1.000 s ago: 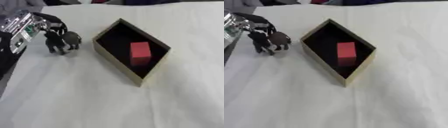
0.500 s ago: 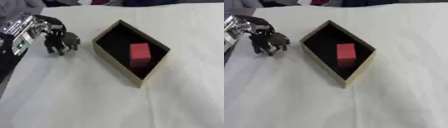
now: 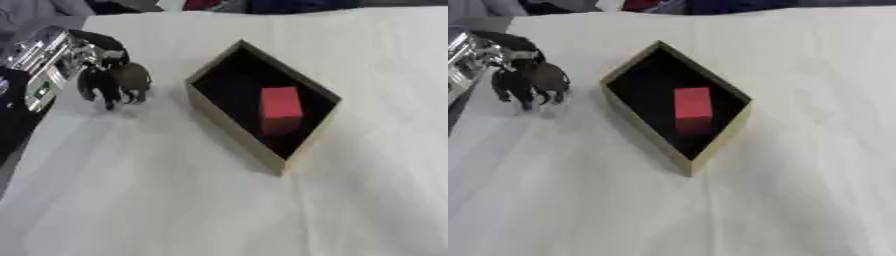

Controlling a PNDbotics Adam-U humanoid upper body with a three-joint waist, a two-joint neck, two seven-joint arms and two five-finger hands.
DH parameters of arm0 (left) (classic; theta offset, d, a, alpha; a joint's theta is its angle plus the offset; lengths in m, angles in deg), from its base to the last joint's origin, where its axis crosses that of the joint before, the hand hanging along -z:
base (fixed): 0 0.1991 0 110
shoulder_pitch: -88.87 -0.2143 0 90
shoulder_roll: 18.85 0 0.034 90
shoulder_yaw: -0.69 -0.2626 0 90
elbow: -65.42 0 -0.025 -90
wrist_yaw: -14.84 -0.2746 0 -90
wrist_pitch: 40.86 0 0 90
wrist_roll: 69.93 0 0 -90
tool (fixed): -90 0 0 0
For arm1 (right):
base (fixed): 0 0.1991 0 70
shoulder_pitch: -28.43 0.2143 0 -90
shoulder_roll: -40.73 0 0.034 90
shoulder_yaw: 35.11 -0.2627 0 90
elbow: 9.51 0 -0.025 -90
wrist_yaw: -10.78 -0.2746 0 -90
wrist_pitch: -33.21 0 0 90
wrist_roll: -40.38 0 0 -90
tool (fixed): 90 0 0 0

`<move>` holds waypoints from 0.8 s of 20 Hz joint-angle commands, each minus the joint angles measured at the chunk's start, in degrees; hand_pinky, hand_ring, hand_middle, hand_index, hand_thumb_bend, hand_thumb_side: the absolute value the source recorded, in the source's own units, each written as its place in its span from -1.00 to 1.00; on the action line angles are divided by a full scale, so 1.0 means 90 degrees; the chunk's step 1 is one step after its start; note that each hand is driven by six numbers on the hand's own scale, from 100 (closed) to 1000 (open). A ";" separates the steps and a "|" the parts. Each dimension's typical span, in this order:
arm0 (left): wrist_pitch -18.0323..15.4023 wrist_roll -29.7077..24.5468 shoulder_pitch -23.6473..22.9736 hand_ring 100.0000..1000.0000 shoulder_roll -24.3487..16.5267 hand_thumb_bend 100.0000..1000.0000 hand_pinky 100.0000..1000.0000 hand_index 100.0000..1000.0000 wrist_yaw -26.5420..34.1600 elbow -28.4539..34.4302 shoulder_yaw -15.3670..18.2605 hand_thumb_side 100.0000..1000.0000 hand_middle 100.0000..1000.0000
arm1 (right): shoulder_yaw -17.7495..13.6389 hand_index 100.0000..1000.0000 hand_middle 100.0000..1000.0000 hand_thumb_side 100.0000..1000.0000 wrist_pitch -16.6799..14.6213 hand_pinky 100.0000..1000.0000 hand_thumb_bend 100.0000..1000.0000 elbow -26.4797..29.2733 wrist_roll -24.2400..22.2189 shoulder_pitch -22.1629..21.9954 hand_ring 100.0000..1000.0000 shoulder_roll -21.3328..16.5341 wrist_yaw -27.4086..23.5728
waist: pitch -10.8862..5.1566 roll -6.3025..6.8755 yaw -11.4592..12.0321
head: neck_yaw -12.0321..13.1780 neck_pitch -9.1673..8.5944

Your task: Pick up objects on the table and place them in the box.

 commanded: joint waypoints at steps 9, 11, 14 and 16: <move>0.0128 -0.0034 0.0787 -0.01 0.0088 -1.00 -0.02 0.06 0.0098 0.1141 0.0217 -0.31 -0.34 | -0.0056 0.62 0.45 0.42 0.0056 1.00 -1.00 0.0228 0.0042 0.0028 0.77 0.0007 0.0051 | -0.0296 -0.0011 0.0042 | -0.0088 0.0119; 0.0133 -0.0034 0.0957 -0.02 0.0231 -1.00 -0.03 0.06 0.0136 0.1412 0.0174 -0.29 -0.34 | -0.0055 0.62 0.45 0.42 0.0061 1.00 -1.00 0.0236 0.0049 0.0021 0.77 0.0026 0.0057 | -0.0313 -0.0021 0.0048 | -0.0128 0.0137; 0.0201 -0.0034 0.1187 -0.03 0.0508 -1.00 -0.05 0.04 0.0192 0.1766 0.0083 -0.26 -0.35 | -0.0047 0.62 0.45 0.41 0.0069 1.00 -1.00 0.0246 0.0049 0.0018 0.77 0.0062 0.0069 | -0.0334 -0.0042 0.0046 | -0.0172 0.0149; 0.0277 -0.0034 0.1310 -0.03 0.0721 -1.00 -0.05 0.04 0.0237 0.1976 0.0022 -0.22 -0.35 | -0.0046 0.62 0.45 0.41 0.0076 1.00 -1.00 0.0251 0.0052 0.0015 0.77 0.0081 0.0078 | -0.0345 -0.0053 0.0040 | -0.0184 0.0155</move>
